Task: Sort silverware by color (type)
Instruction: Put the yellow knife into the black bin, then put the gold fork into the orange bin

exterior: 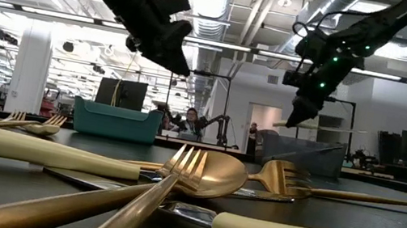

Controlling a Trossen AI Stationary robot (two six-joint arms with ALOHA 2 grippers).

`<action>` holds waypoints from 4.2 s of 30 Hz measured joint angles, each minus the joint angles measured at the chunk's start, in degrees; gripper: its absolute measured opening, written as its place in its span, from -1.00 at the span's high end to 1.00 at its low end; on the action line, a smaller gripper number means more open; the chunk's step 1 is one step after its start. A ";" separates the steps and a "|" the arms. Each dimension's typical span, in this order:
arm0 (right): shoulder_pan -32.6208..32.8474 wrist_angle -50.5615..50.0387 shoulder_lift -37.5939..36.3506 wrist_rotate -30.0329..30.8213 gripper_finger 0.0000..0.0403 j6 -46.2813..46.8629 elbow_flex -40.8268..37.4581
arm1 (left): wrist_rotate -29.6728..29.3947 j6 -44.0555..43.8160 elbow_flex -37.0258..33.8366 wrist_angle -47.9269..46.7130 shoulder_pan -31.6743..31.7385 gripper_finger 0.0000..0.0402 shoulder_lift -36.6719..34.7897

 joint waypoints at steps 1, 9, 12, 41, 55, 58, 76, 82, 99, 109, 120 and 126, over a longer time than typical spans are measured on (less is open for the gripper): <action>-0.38 -0.24 0.81 0.07 0.43 -0.01 0.89 | 0.04 -0.03 0.12 0.84 0.15 0.31 0.68; -0.82 -1.70 4.18 0.28 -0.14 2.18 2.99 | 2.33 -0.76 0.15 5.03 0.03 0.31 6.88; -0.39 -3.14 3.61 0.38 -0.23 8.60 2.98 | 2.94 -0.89 0.25 6.93 -0.96 0.31 7.70; 51.00 -12.72 -10.95 -5.84 0.19 49.16 -10.81 | 1.53 3.16 0.40 9.50 -4.80 0.31 -2.83; 68.78 -7.90 0.82 -5.72 0.19 53.91 -10.84 | 11.68 -5.07 0.36 7.58 -12.21 0.31 -0.12; 69.99 -7.93 3.53 -5.70 0.19 54.50 -10.84 | 9.53 -5.13 0.36 6.93 -14.34 0.31 -0.10; 72.46 -9.04 4.80 8.61 0.91 59.83 -10.95 | -3.03 -15.57 0.36 0.90 -20.72 0.31 -0.09; 70.97 -7.93 0.81 36.20 0.97 69.07 -10.94 | -3.62 -11.59 0.36 4.52 -19.49 0.31 -0.08; 56.34 23.04 2.87 5.76 0.97 59.92 -10.27 | 11.21 15.29 0.71 19.99 -16.91 0.31 8.81; 56.26 22.97 2.41 1.71 0.97 61.67 -10.23 | 3.70 27.94 6.90 12.67 -16.91 0.31 16.55; 56.26 23.88 2.41 1.82 0.97 61.60 -10.25 | -4.47 40.49 11.83 8.39 -17.11 0.37 20.64; 55.94 23.82 2.30 1.82 0.96 61.14 -10.25 | -2.61 40.67 11.83 7.25 -17.02 0.68 20.64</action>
